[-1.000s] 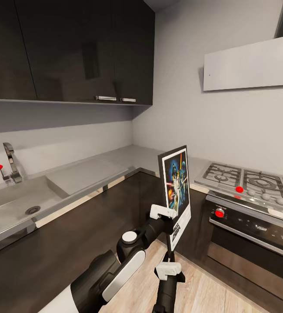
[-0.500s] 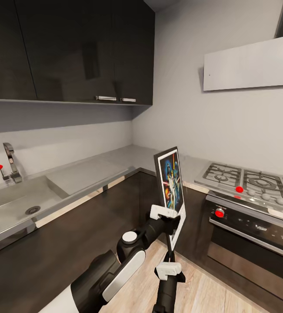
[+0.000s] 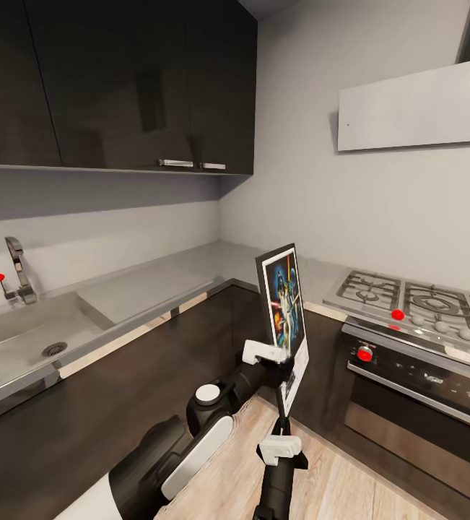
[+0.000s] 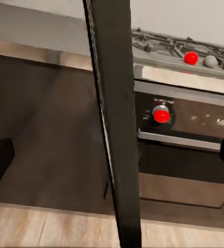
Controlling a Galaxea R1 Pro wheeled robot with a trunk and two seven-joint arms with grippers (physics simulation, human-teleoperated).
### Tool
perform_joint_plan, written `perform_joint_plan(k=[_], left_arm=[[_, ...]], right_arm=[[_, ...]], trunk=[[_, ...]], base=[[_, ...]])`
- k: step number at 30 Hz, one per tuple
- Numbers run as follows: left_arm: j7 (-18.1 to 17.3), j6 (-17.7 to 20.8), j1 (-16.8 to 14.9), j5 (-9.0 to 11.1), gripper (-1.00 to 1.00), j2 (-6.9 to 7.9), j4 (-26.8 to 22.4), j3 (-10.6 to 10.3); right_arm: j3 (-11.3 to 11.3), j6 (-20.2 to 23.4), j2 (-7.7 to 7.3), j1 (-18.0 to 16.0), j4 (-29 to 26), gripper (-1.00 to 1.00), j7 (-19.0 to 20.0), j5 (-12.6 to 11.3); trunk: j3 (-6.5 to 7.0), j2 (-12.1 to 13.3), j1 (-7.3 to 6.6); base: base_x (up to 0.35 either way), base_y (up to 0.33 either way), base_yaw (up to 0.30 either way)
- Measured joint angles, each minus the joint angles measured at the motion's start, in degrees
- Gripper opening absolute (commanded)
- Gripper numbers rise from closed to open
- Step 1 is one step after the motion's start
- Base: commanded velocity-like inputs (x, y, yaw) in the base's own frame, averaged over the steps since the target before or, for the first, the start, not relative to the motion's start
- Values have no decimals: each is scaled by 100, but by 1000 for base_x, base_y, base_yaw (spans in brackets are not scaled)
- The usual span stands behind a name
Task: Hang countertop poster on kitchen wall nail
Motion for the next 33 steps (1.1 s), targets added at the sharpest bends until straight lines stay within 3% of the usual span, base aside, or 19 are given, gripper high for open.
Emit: perform_joint_plan(k=[7, 11, 12, 18, 24, 30, 33], left_arm=[[-7, 1, 9, 43, 100, 454, -400, -4], [-7, -10, 161, 328, 100, 746, -713, -4], [-7, -161, 233, 426, 100, 945, -871, -10], [-33, -900, 601, 519, 100, 1469, -985, -29], [-36, -1733, 1034, 565, 100, 1912, -951, -33], [-43, -2333, 1488, 948, 100, 2242, -846, -46], [-64, -2795, 1656, 1053, 100, 2560, -788, -225]], right_arm=[[0, 0, 0, 0, 1, -100, 0, -1], [0, 0, 0, 0, 6, -100, 0, 0], [1, 0, -3, 0, 8, -100, 3, -1], [-11, 0, -15, 0, 8, -100, 8, -1], [-32, -9, -25, 0, 8, -100, 14, -1], [-40, -33, -32, 0, 8, -100, 18, -2], [-37, -53, -37, 0, 8, -100, 18, -2]], trunk=[[0, 0, 0], [0, 0, 0], [0, 0, 0], [0, 0, 0], [0, 0, 0], [0, 0, 0], [-1, 0, 0]], base=[[0, 0, 0], [0, 0, 0], [0, 0, 0], [0, 0, 0], [0, 0, 0], [0, 0, 0], [0, 0, 0]])
